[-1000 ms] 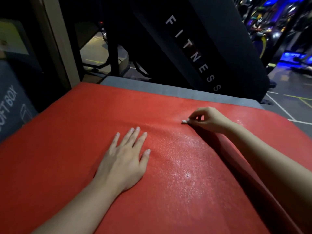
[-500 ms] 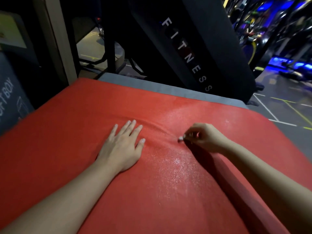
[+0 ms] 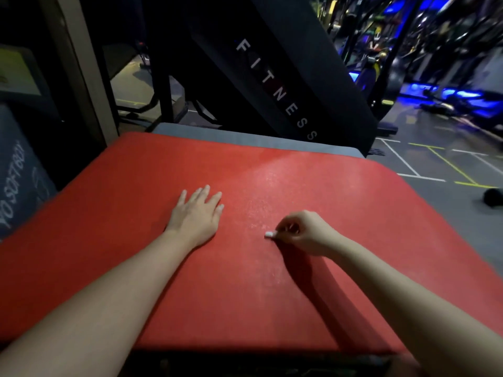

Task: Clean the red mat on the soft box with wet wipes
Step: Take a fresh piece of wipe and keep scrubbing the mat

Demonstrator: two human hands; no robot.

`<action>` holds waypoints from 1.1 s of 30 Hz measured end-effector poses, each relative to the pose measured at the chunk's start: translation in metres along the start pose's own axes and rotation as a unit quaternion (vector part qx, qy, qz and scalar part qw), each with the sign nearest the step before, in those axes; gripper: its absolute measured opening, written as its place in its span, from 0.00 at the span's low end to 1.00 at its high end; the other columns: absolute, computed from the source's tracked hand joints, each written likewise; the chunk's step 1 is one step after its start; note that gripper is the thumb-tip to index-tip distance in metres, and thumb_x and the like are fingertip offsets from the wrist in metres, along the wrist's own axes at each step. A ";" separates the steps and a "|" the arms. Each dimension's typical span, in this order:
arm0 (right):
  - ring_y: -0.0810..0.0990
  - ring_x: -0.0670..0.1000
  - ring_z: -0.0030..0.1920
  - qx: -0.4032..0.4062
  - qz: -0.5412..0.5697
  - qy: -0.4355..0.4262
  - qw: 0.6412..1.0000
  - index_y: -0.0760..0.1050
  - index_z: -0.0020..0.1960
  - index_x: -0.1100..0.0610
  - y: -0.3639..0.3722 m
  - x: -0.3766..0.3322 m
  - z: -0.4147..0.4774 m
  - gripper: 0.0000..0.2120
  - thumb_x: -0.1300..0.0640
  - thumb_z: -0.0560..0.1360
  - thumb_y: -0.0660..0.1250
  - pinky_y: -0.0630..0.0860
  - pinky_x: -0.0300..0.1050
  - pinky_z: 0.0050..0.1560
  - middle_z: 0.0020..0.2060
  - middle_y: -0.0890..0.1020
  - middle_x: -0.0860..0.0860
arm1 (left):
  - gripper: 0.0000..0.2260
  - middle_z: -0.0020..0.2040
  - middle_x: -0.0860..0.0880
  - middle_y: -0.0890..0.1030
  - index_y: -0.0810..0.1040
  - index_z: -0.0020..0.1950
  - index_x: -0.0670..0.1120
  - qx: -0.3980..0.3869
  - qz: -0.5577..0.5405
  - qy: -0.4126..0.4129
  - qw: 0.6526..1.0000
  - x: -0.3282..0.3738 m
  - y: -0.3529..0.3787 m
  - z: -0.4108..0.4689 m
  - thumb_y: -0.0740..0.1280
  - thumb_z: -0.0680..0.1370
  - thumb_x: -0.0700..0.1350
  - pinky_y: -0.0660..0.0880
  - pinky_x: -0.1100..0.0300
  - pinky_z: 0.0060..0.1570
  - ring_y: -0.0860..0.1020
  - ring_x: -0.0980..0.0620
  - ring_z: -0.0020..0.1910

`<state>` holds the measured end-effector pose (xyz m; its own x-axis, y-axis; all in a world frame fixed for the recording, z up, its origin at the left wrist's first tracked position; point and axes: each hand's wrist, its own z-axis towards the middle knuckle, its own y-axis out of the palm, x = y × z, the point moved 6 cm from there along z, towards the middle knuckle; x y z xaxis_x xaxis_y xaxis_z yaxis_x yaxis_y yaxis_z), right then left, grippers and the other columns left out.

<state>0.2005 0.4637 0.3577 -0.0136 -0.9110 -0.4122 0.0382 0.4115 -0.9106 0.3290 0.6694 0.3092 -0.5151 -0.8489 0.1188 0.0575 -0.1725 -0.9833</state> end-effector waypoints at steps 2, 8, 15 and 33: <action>0.77 0.40 0.34 -0.070 0.029 0.007 0.997 0.84 0.44 0.48 0.005 -0.006 -0.026 0.15 0.37 0.70 0.73 0.71 0.33 0.36 0.35 0.83 0.45 | 0.23 0.81 0.46 0.63 0.64 0.80 0.52 -0.013 0.002 0.005 1.000 0.006 -0.004 -0.015 0.52 0.86 0.56 0.53 0.46 0.79 0.60 0.48 0.80; 0.80 0.53 0.41 0.100 -0.004 -0.001 0.995 0.84 0.45 0.55 0.006 -0.011 -0.028 0.11 0.47 0.73 0.73 0.69 0.45 0.40 0.38 0.83 0.52 | 0.25 0.82 0.48 0.61 0.61 0.81 0.52 -0.028 0.068 0.024 0.997 0.004 -0.022 -0.057 0.49 0.86 0.59 0.55 0.48 0.78 0.59 0.48 0.81; 0.78 0.44 0.38 -0.131 -0.046 -0.002 0.990 0.84 0.51 0.47 0.015 -0.040 -0.089 0.07 0.49 0.73 0.73 0.71 0.36 0.35 0.38 0.82 0.42 | 0.25 0.82 0.47 0.60 0.62 0.81 0.51 -0.061 0.009 -0.006 0.998 -0.006 -0.035 -0.113 0.50 0.86 0.59 0.57 0.47 0.78 0.59 0.47 0.80; 0.80 0.43 0.40 -0.101 -0.028 -0.061 0.993 0.82 0.49 0.48 0.037 -0.085 -0.164 0.06 0.48 0.75 0.70 0.76 0.36 0.40 0.40 0.83 0.44 | 0.32 0.84 0.54 0.47 0.50 0.84 0.57 -0.157 -0.027 0.034 0.987 -0.013 -0.025 -0.181 0.49 0.82 0.68 0.42 0.44 0.80 0.44 0.54 0.82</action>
<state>0.0397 0.5609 0.3539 0.1115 -0.9240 -0.3657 -0.1605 0.3464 -0.9243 0.1792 0.7755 0.3078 -0.5671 -0.8050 0.1740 -0.2349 -0.0444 -0.9710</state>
